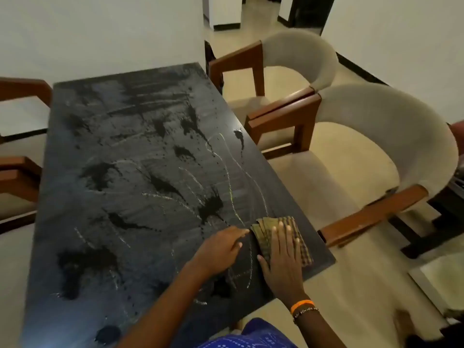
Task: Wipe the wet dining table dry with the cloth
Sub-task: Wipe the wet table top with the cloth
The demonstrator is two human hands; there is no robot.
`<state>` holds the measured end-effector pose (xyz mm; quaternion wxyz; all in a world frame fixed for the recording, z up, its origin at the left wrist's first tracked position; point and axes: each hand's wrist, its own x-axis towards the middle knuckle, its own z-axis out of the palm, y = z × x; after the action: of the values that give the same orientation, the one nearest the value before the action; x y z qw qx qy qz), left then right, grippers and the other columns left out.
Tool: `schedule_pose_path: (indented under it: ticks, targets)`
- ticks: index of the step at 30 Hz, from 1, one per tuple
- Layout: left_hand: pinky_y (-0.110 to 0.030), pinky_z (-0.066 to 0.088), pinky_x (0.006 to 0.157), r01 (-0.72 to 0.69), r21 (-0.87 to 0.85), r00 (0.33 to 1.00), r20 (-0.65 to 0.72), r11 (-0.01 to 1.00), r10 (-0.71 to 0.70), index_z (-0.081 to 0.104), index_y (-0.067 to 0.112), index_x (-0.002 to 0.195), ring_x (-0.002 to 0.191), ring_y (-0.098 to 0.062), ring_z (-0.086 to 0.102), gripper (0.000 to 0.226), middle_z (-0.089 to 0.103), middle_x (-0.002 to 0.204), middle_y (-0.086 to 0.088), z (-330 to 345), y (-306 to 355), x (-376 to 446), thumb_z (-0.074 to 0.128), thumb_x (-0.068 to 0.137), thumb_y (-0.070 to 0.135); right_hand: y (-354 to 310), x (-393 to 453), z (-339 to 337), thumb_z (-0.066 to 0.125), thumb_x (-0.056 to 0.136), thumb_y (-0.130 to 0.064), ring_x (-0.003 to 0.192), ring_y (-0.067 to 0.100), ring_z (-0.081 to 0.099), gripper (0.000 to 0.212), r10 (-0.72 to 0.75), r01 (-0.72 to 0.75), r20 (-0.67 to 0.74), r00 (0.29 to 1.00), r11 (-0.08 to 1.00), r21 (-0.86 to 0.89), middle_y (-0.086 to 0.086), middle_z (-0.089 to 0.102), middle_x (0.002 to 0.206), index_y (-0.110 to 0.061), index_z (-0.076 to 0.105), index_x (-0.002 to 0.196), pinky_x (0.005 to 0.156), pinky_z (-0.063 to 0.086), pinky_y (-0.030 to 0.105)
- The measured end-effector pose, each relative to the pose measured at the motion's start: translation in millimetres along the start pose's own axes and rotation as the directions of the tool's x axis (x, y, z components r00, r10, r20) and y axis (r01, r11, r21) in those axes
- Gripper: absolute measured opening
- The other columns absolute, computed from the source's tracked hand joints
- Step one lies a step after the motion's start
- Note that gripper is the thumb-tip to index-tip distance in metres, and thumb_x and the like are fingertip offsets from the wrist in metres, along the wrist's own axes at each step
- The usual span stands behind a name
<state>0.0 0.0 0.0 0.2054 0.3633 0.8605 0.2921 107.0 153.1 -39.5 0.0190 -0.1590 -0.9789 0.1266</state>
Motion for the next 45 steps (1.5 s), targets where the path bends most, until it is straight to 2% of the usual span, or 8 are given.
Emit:
schedule_pose_path:
  ticks: [3, 9, 20, 27, 32, 37, 42, 45]
  targets:
    - [-0.015, 0.038, 0.087, 0.068, -0.116, 0.997, 0.048, 0.991, -0.063, 0.051, 0.023, 0.128, 0.101, 0.000, 0.050, 0.037, 0.058, 0.123, 0.003, 12, 4, 0, 0.046, 0.092, 0.016, 11, -9, 6, 0.007, 0.086, -0.065, 0.146, 0.027, -0.004, 0.080, 0.118, -0.120, 0.059, 0.991, 0.992, 0.030, 0.009, -0.002, 0.157, -0.013, 0.004, 0.147, 0.118, -0.002, 0.038]
    - [-0.024, 0.048, 0.090, 0.187, -0.340, 0.982, 0.089, 0.922, -0.167, 0.059, 0.018, 0.120, 0.101, -0.006, 0.058, 0.030, 0.063, 0.115, -0.001, 32, 5, -4, 0.049, 0.092, 0.010, 4, 2, 7, 0.070, 0.080, -0.029, 0.132, 0.036, 0.043, 0.069, 0.143, -0.142, 0.000, 0.990, 0.981, -0.129, 0.022, 0.044, 0.142, -0.001, 0.043, 0.137, 0.106, 0.037, 0.045]
    - [-0.026, 0.048, 0.087, 0.331, -0.661, 0.884, -0.033, 0.673, -0.467, 0.061, 0.019, 0.104, 0.096, -0.018, 0.061, 0.025, 0.064, 0.106, -0.003, 19, -4, -14, 0.047, 0.091, 0.001, -43, 22, 8, 0.084, 0.061, -0.018, 0.100, 0.022, 0.069, 0.051, -0.083, 0.074, -0.051, 0.995, 0.984, -0.161, 0.014, 0.070, 0.113, -0.005, 0.069, 0.107, 0.064, 0.059, 0.027]
    - [-0.027, 0.047, 0.084, 0.370, -0.692, 0.714, -0.216, 0.620, -0.666, 0.061, 0.016, 0.102, 0.101, -0.021, 0.059, 0.022, 0.062, 0.111, -0.010, -7, -26, -33, 0.048, 0.091, 0.001, -97, 65, -8, 0.042, 0.094, -0.033, 0.083, 0.038, 0.064, 0.031, -0.139, 0.079, 0.235, 0.962, 0.965, 0.249, 0.016, 0.069, 0.094, -0.011, 0.051, 0.114, 0.067, 0.048, 0.040]
    - [-0.004, 0.039, 0.082, 0.339, -0.660, 0.598, -0.400, 0.671, -0.695, 0.059, 0.018, 0.101, 0.103, -0.012, 0.052, 0.024, 0.052, 0.113, -0.006, -30, -34, -46, 0.049, 0.090, -0.001, -134, 91, -13, 0.045, 0.096, -0.020, 0.100, 0.026, 0.062, 0.028, -0.183, -0.284, 0.434, 0.882, 0.529, 0.800, 0.015, 0.068, 0.108, -0.002, 0.061, 0.109, 0.088, 0.047, 0.038]
    - [-0.030, 0.036, 0.105, 0.305, -0.682, 0.476, -0.496, 0.665, -0.726, 0.061, 0.013, 0.105, 0.115, -0.019, 0.048, 0.025, 0.048, 0.109, 0.002, -58, -44, -62, 0.050, 0.088, -0.002, -173, 113, -15, 0.046, 0.093, -0.021, 0.083, 0.024, 0.065, 0.034, -0.192, -0.809, 0.789, 0.583, -0.048, 0.586, 0.014, 0.072, 0.094, 0.004, 0.062, 0.111, 0.079, 0.050, 0.035]
    - [-0.043, 0.041, 0.105, 0.223, -0.798, 0.500, -0.400, 0.561, -0.768, 0.054, 0.013, 0.122, 0.121, -0.021, 0.049, 0.031, 0.048, 0.128, -0.005, -94, -72, -76, 0.045, 0.094, 0.005, -218, 141, -8, 0.050, 0.089, -0.027, 0.112, 0.032, 0.059, 0.041, -0.254, -0.860, 0.822, 0.509, -0.114, 0.498, 0.016, 0.064, 0.120, -0.002, 0.060, 0.119, 0.101, 0.045, 0.043]
    - [-0.021, 0.039, 0.103, 0.242, -0.785, 0.584, -0.351, 0.570, -0.732, 0.049, 0.017, 0.130, 0.124, -0.013, 0.046, 0.034, 0.048, 0.137, -0.003, -127, -102, -86, 0.041, 0.097, 0.013, -257, 168, -11, 0.055, 0.085, -0.023, 0.086, 0.026, 0.069, 0.028, -0.269, -0.825, 0.790, 0.551, -0.033, 0.564, 0.012, 0.073, 0.098, -0.003, 0.067, 0.102, 0.075, 0.056, 0.036]
